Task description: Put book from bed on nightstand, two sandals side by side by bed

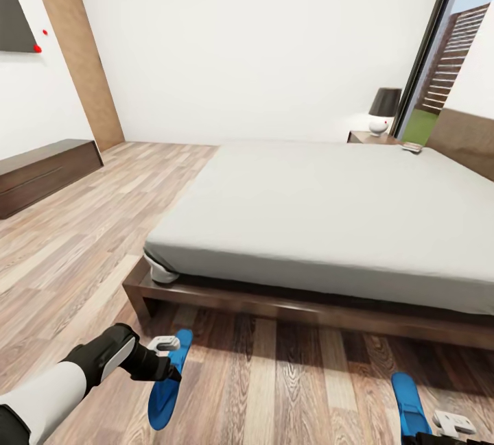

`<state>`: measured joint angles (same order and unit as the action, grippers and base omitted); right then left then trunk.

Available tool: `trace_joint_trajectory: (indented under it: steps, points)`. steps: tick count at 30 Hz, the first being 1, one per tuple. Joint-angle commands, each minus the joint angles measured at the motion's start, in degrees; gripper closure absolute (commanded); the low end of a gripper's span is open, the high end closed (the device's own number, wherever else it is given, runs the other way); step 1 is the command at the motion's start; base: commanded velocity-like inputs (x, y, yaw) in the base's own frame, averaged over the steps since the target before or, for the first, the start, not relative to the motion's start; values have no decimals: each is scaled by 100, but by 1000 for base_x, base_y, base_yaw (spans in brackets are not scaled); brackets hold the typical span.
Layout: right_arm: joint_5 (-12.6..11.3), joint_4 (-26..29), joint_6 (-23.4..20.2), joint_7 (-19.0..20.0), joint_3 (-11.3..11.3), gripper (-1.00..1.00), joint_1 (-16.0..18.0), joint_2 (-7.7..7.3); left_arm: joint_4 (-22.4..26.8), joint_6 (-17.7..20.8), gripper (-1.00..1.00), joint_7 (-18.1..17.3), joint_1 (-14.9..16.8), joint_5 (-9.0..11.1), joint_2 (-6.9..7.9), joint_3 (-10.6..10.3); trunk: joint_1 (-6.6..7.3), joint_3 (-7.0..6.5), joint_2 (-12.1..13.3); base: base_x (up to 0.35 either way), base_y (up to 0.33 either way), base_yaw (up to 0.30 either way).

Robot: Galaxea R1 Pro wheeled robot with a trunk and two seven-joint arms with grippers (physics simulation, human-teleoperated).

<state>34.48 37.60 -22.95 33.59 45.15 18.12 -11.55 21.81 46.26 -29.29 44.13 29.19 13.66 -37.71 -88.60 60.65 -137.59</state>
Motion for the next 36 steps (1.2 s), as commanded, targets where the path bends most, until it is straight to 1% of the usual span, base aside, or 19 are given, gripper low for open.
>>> trace_joint_trajectory:
  steps: [1, 9, 14, 23, 29, 33, 36]
  points:
    - [42, 9, -17, 51, 29, 100, 4, 4, 8, 15, 100, -15, 2, 8, 5, -24, -21, 24, -44, 0, 0, 0]
    - [42, 10, -17, 45, 29, 100, 4, 4, 8, 15, 100, -15, 0, 8, -4, -26, -197, 167, -365, 0, 0, 0]
    - [42, 11, -16, 43, 29, 100, 3, 9, 8, 15, 100, -15, 0, 8, -39, -26, -307, 257, -565, 0, 0, 0]
    - [42, 8, -8, 42, 29, 100, 6, 13, 8, 15, 100, -15, 0, 11, -39, -26, -330, 456, -577, 0, 0, 0]
    - [42, 11, -8, 47, 29, 100, 6, 15, 15, 57, 100, -29, 0, 2, -49, 11, -330, 456, -577, 0, 0, 0]
    - [42, 11, -8, 50, 29, 100, 4, 6, 17, 84, 100, -26, 11, 0, -14, 20, -330, 456, -577, 0, 0, 0]
    - [42, 11, -8, 57, 29, 100, 5, 4, 10, 85, 100, -24, 42, -1, 113, 23, -330, 456, -577, 0, 0, 0]
